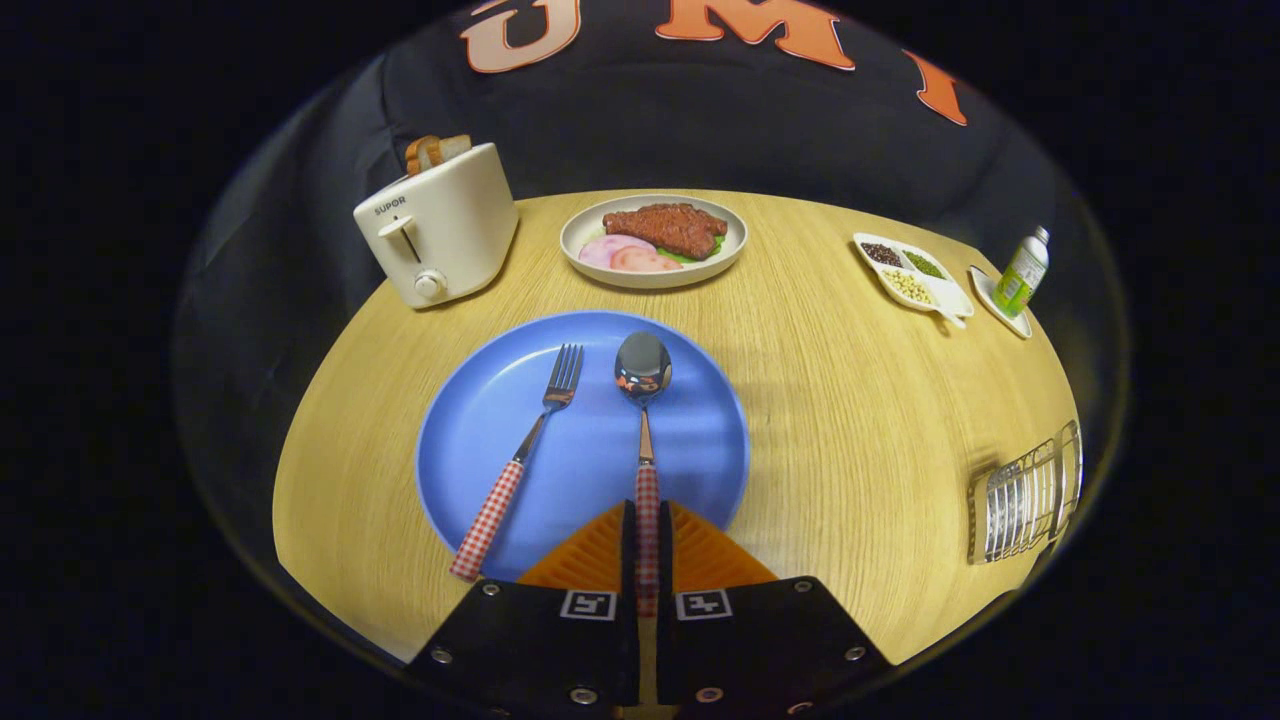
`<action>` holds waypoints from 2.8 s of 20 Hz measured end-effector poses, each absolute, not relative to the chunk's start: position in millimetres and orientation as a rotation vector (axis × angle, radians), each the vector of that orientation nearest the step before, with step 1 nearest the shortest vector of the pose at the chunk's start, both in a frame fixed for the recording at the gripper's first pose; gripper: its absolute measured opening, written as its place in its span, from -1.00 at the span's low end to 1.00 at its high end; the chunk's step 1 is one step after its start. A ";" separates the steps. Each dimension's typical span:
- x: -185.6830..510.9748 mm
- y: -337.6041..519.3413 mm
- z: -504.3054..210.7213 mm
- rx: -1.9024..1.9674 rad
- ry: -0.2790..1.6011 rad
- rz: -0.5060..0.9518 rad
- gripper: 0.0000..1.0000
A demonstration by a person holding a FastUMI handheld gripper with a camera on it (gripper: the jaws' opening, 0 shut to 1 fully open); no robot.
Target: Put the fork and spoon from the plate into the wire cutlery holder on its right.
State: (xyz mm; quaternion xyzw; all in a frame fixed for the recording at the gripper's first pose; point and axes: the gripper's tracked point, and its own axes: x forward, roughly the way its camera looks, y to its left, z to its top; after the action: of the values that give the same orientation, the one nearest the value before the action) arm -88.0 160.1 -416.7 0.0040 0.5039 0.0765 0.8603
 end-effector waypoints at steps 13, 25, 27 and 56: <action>-101.4 9.7 -324.1 0.046 0.986 0.053 -0.86; -147.1 -117.7 -297.5 -0.088 1.177 0.022 -0.86; -154.8 -128.1 -298.6 -0.106 1.236 0.037 -0.85; -164.8 -134.5 -335.1 -0.009 1.681 0.097 -0.80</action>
State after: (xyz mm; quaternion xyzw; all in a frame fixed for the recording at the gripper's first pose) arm -164.8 -134.5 -335.1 -0.0040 0.7446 0.0428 0.6661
